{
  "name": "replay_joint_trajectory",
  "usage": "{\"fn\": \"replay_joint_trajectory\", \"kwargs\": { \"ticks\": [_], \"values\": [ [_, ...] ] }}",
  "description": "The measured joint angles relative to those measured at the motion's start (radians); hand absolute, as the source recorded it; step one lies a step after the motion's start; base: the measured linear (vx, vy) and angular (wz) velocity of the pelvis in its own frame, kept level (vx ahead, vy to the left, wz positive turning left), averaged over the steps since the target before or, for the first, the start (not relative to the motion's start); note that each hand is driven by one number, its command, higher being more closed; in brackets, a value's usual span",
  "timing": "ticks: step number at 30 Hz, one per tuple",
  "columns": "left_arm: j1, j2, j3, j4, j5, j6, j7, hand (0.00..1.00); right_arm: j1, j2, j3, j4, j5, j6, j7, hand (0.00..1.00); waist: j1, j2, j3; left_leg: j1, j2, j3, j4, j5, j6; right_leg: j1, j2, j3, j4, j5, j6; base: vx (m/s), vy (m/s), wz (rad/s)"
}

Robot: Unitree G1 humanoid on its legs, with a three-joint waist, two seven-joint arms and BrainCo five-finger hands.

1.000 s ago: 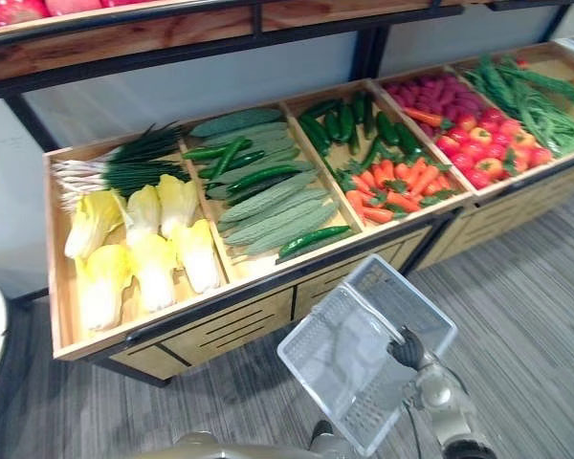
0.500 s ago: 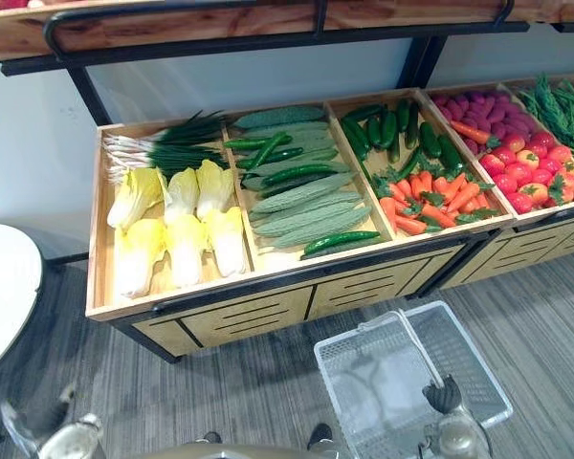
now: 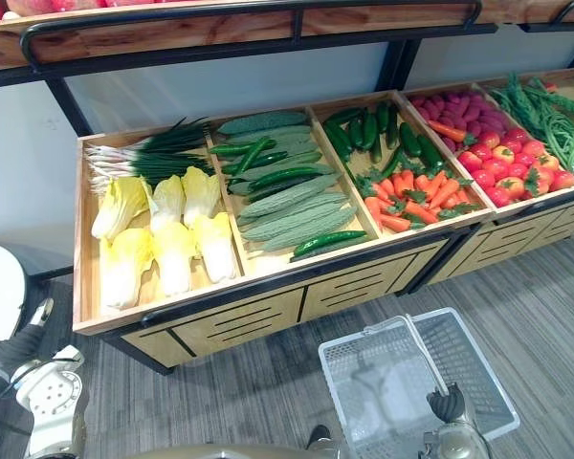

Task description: Pick vegetable in the basket

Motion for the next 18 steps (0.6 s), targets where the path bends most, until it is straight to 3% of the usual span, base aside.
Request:
{"fn": "replay_joint_trajectory", "kwargs": {
  "ticks": [7,18],
  "values": [
    [-0.113,0.069,-0.046,0.207,-0.014,0.118,-0.026,0.00,-0.051,-0.014,0.086,-0.003,0.002,-0.006,-0.001,1.00,-0.014,-0.019,0.025,-0.008,0.002,0.031,0.000,0.000,0.000,-0.045,0.001,0.039,0.028,-0.003,-0.004,-0.01,-0.007,-0.17],
    [-0.278,0.176,-0.066,0.348,-0.123,0.213,-0.024,0.00,-0.129,-0.034,0.160,-0.001,0.012,-0.014,-0.022,1.00,-0.011,-0.038,0.094,-0.037,0.002,0.062,0.004,0.000,0.000,-0.106,0.003,0.071,0.049,-0.003,-0.006,0.01,-0.015,-0.08]
  ]
}}
